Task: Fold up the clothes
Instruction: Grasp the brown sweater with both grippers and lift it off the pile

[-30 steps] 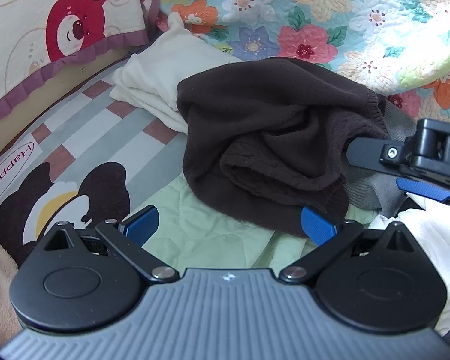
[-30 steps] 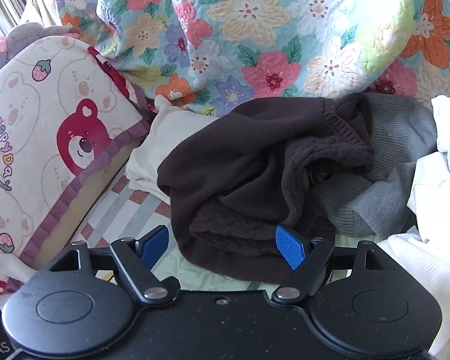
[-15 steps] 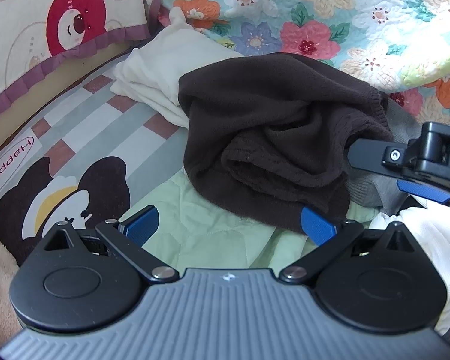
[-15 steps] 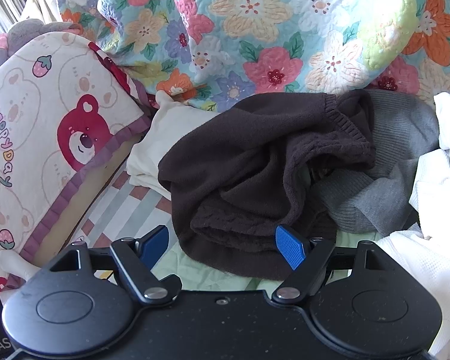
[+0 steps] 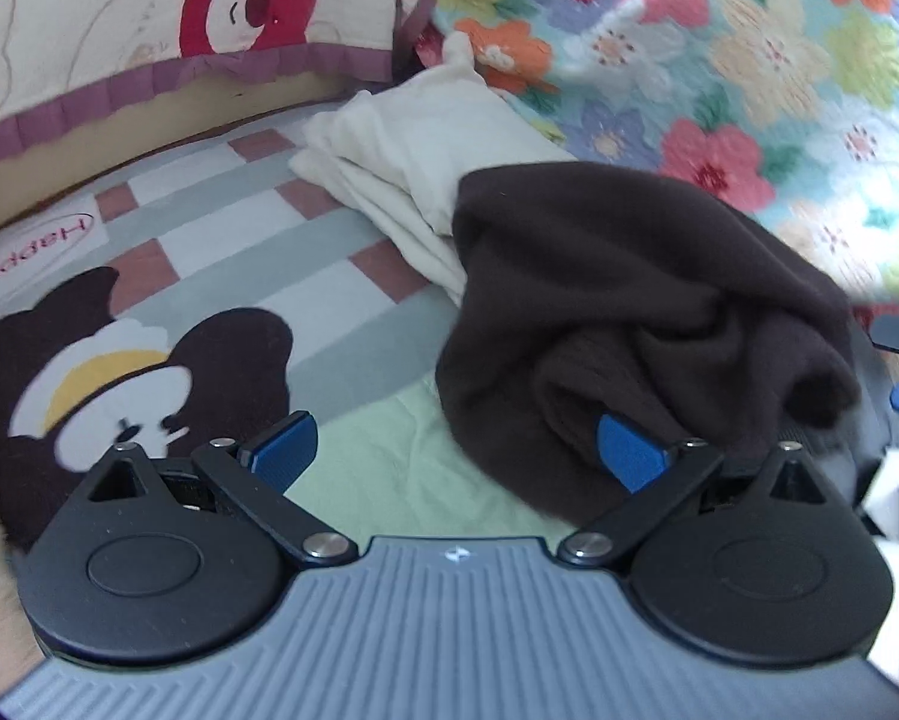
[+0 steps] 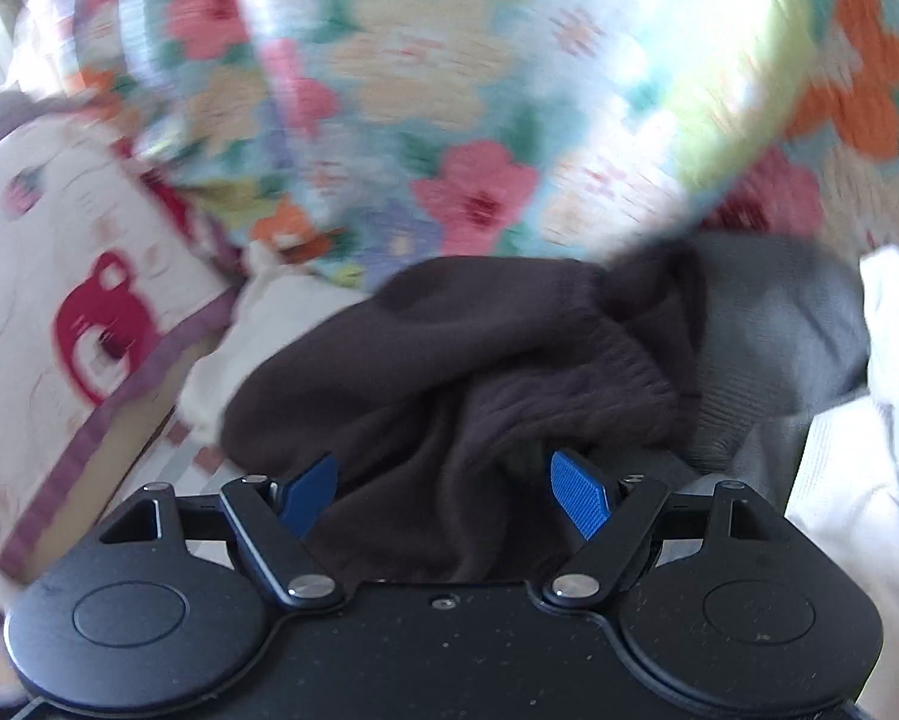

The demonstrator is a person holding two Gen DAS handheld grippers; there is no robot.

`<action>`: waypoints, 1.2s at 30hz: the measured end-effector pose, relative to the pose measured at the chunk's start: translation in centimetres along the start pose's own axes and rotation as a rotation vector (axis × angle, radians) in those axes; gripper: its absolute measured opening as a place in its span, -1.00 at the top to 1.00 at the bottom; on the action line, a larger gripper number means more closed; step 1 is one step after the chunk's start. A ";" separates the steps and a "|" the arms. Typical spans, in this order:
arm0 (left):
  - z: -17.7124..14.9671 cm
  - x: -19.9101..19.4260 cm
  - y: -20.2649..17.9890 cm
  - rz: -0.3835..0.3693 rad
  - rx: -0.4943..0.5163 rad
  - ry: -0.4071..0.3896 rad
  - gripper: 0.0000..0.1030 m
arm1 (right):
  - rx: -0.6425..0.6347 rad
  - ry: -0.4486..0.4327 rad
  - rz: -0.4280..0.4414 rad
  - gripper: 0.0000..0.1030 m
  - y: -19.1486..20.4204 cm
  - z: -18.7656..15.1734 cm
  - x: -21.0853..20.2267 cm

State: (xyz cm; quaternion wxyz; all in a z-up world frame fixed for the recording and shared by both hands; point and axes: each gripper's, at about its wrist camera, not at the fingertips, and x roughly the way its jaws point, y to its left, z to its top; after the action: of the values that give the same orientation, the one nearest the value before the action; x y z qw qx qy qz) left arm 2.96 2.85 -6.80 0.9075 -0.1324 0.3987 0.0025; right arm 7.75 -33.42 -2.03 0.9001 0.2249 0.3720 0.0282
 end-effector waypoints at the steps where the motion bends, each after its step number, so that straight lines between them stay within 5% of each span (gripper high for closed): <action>1: 0.0 1.2 0.2 -0.007 -0.014 0.004 -0.72 | 0.017 0.016 0.000 -0.60 -0.8 0.6 1.2; 2: 0.0 2.3 0.4 -0.022 -0.019 0.010 -0.43 | 0.060 0.040 0.004 -0.60 -1.5 1.1 2.6; 5: -0.2 5.6 0.7 -0.073 -0.027 0.030 -0.18 | 0.272 0.131 0.055 -0.61 -4.2 1.4 7.2; 9: -0.9 8.6 0.8 -0.061 0.042 -0.026 -0.18 | 0.398 0.119 0.089 -0.61 -5.3 0.3 11.3; 15: -1.2 12.6 1.1 -0.167 0.066 0.021 -0.55 | 0.317 0.013 0.143 -0.59 -4.9 0.6 15.5; 16: -1.3 13.0 1.3 -0.176 0.063 0.025 -0.62 | 0.264 0.005 0.176 0.19 -4.5 0.7 15.9; 17: -1.3 13.4 1.7 -0.192 0.050 0.026 -0.72 | 0.198 -0.003 0.212 0.58 -3.6 0.7 15.6; 21: -0.9 14.1 2.0 -0.232 0.021 0.012 -0.86 | -0.111 -0.070 0.372 0.61 1.8 0.6 11.0; 22: -0.8 14.3 1.9 -0.239 0.020 0.009 -0.67 | -0.166 -0.095 0.419 0.62 3.1 0.6 9.3; 23: -0.7 14.1 1.6 -0.227 0.044 0.005 0.08 | -0.208 -0.127 0.457 0.64 4.2 0.8 7.4; 25: -0.3 13.3 0.9 -0.170 0.101 -0.009 0.72 | -0.285 -0.198 0.520 0.65 6.2 1.2 3.3; 30: 1.1 7.0 1.1 -0.198 0.050 -0.197 0.73 | -0.403 -0.350 0.568 0.65 9.4 2.8 -4.4; 36: 0.3 1.1 0.7 -0.149 0.050 -0.329 0.76 | -0.459 -0.395 0.596 0.66 11.5 2.9 -8.5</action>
State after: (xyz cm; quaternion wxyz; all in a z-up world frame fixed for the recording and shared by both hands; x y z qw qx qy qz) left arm 3.90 3.50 -7.56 0.9610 -0.1370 0.2341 -0.0532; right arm 4.93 -26.08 10.30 0.9333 0.1176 0.0954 0.3255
